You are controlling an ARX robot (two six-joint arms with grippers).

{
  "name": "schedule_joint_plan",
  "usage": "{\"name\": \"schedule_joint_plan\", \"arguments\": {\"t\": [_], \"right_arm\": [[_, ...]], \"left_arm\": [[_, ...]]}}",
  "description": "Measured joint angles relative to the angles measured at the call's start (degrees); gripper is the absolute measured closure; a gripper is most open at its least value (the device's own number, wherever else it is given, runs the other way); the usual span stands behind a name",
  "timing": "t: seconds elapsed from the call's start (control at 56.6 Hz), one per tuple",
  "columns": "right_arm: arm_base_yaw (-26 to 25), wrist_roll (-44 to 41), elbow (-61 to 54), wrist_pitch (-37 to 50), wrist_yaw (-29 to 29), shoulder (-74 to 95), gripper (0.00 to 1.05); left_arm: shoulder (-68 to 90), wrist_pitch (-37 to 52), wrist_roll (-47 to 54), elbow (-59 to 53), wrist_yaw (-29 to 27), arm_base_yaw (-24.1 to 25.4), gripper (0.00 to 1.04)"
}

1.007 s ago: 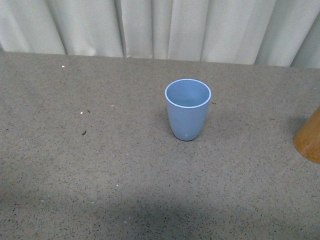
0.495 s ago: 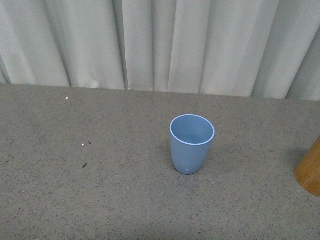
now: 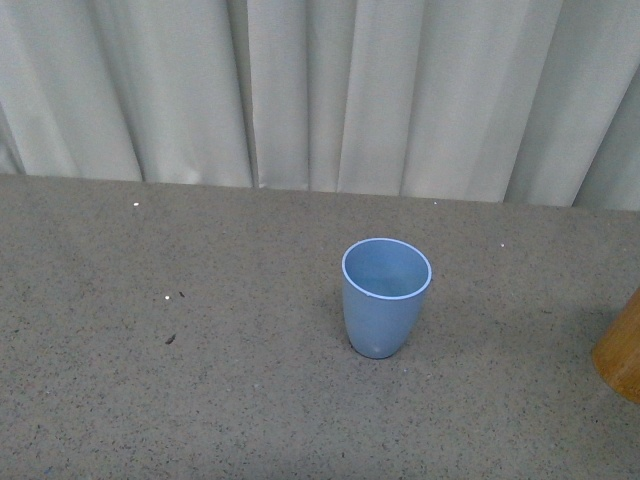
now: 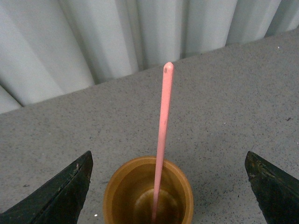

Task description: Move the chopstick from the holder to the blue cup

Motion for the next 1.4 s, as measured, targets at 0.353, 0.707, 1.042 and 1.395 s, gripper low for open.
{"name": "schedule_joint_plan", "arguments": {"t": [0.353, 0.707, 1.042, 1.395], "right_arm": [[-3.41, 2.49, 12.61, -5.11, 1.20, 11.82, 0.09], [-4.48, 3.69, 19.15, -5.77, -0.48, 20.79, 0.09], [-3.06, 4.22, 20.20, -2.80, -0.15, 24.44, 0.24], [-3.08, 4.28, 19.10, -1.18, -0.35, 23.89, 0.94]], "left_arm": [[0.00, 0.00, -0.04, 0.00, 0.00, 0.00, 0.07], [0.00, 0.00, -0.17, 0.00, 0.02, 0.00, 0.07], [0.00, 0.00, -0.17, 0.00, 0.02, 0.00, 0.07], [0.00, 0.00, -0.17, 0.00, 0.02, 0.00, 0.07]]}}
